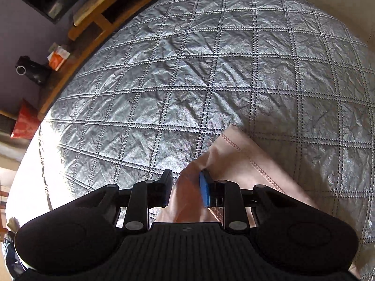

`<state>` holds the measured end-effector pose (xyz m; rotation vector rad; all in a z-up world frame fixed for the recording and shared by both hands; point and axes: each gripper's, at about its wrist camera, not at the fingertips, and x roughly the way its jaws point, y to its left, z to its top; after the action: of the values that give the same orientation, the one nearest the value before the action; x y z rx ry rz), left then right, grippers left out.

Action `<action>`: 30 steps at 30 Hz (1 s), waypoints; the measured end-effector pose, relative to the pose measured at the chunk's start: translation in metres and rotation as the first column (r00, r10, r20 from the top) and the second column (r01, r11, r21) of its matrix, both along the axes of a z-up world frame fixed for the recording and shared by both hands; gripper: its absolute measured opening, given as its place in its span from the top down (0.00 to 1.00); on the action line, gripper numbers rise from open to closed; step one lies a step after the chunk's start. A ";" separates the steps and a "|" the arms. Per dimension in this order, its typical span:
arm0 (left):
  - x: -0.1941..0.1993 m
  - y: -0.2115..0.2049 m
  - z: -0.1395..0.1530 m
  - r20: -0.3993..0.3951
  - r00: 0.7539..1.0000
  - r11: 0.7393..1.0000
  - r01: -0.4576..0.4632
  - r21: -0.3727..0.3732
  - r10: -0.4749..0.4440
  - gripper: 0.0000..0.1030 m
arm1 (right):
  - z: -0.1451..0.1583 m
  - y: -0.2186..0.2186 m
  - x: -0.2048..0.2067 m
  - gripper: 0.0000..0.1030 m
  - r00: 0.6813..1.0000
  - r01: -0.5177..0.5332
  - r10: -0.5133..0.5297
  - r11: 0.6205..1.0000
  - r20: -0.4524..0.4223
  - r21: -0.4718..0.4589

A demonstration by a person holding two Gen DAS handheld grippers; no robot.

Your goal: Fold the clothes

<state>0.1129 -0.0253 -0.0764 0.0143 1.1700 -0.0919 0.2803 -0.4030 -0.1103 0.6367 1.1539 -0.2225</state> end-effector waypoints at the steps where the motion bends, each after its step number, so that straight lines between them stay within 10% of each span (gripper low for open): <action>1: 0.000 -0.001 -0.002 -0.004 1.000 1.000 0.003 0.010 -0.003 0.08 | 0.001 0.003 0.000 0.78 1.000 -0.021 0.021 0.999 -0.003 -0.032; 16: -0.006 -0.020 -0.023 -0.027 0.998 0.991 0.054 0.119 -0.051 0.08 | 0.048 -0.013 -0.089 0.97 0.970 -0.021 0.023 1.000 0.241 -0.010; 23: -0.010 -0.024 -0.019 -0.007 0.997 0.991 0.083 0.104 -0.083 0.33 | 0.074 -0.019 -0.189 0.97 0.925 -0.001 -0.032 0.996 0.379 0.088; 30: -0.019 -0.028 -0.015 0.026 0.991 0.987 0.128 0.096 -0.131 0.61 | 0.040 -0.042 -0.243 0.97 0.945 0.104 -0.147 0.982 0.293 0.158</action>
<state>0.0944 -0.0532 -0.0917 0.1749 1.1401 -0.1507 0.0374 -0.4448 -0.0707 0.8405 0.8367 -0.1454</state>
